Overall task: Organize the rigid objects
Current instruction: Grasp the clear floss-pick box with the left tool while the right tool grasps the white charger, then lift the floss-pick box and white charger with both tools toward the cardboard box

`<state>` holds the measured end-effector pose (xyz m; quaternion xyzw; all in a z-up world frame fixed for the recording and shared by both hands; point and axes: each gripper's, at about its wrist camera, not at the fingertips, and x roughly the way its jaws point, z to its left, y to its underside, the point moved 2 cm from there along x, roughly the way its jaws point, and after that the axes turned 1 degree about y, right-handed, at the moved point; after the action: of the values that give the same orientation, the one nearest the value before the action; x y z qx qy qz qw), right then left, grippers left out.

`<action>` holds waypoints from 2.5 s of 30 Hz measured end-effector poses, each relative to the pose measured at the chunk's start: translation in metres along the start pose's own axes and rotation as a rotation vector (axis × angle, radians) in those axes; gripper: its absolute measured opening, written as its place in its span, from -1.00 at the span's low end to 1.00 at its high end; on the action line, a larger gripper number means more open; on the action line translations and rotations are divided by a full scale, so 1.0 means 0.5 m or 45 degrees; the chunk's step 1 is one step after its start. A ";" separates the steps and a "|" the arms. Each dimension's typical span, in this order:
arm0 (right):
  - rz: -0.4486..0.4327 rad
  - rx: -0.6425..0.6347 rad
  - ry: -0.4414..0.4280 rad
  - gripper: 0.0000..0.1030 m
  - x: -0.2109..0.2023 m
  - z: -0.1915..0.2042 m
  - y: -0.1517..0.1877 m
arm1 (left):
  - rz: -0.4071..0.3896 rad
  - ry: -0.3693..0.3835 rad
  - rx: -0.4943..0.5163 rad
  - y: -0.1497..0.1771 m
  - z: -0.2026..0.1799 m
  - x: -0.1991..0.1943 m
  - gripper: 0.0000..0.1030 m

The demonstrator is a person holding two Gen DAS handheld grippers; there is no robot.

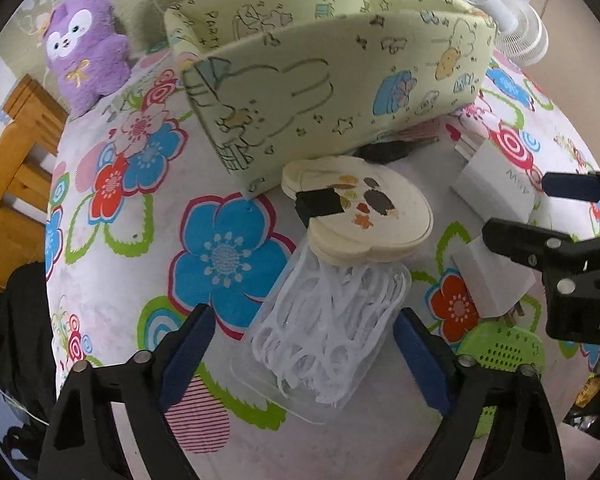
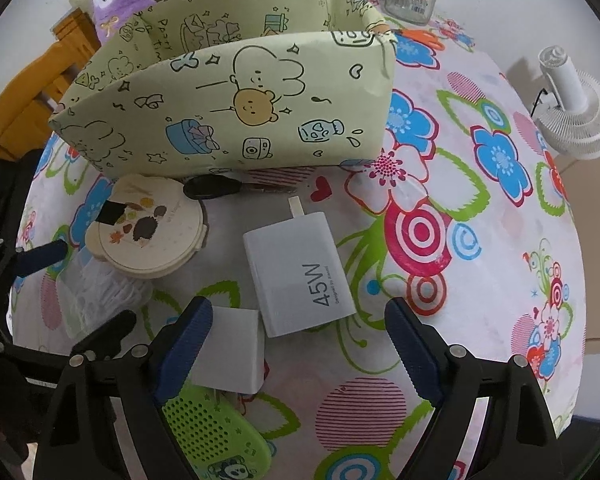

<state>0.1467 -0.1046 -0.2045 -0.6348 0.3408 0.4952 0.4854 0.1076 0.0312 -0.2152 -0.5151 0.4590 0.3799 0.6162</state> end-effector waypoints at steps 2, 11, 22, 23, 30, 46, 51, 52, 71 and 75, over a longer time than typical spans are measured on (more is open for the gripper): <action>-0.001 0.008 -0.002 0.74 0.002 0.000 -0.004 | 0.006 0.026 -0.002 -0.001 -0.002 0.006 0.66; 0.010 0.026 0.019 0.74 0.018 0.001 -0.024 | 0.014 0.092 -0.007 -0.009 -0.011 0.009 0.28; 0.062 0.034 -0.018 0.25 0.054 -0.003 -0.045 | 0.057 0.110 -0.213 -0.022 0.003 0.019 0.27; 0.060 0.032 -0.013 0.22 0.055 -0.001 -0.046 | 0.058 0.107 -0.236 -0.023 0.004 0.019 0.27; 0.041 -0.058 0.029 0.09 0.063 0.014 -0.058 | 0.060 0.084 -0.326 -0.025 0.007 0.022 0.27; 0.024 -0.046 -0.046 0.02 0.026 -0.004 -0.043 | 0.078 0.099 -0.411 0.027 -0.023 -0.013 0.24; -0.010 -0.038 -0.044 0.01 -0.005 -0.008 -0.030 | 0.047 0.098 -0.395 0.035 -0.032 -0.039 0.24; -0.016 -0.034 -0.048 0.01 -0.010 -0.006 -0.024 | 0.041 0.102 -0.395 0.037 -0.032 -0.044 0.24; -0.056 0.010 -0.071 0.00 -0.091 0.024 0.049 | -0.044 0.093 -0.290 0.018 -0.027 -0.123 0.23; -0.077 0.031 -0.068 0.00 -0.116 0.027 0.051 | -0.068 0.088 -0.267 0.012 -0.030 -0.146 0.23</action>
<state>0.1031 -0.1019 -0.1567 -0.6254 0.3144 0.4930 0.5167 0.0782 0.0180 -0.1476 -0.6016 0.4239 0.3913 0.5526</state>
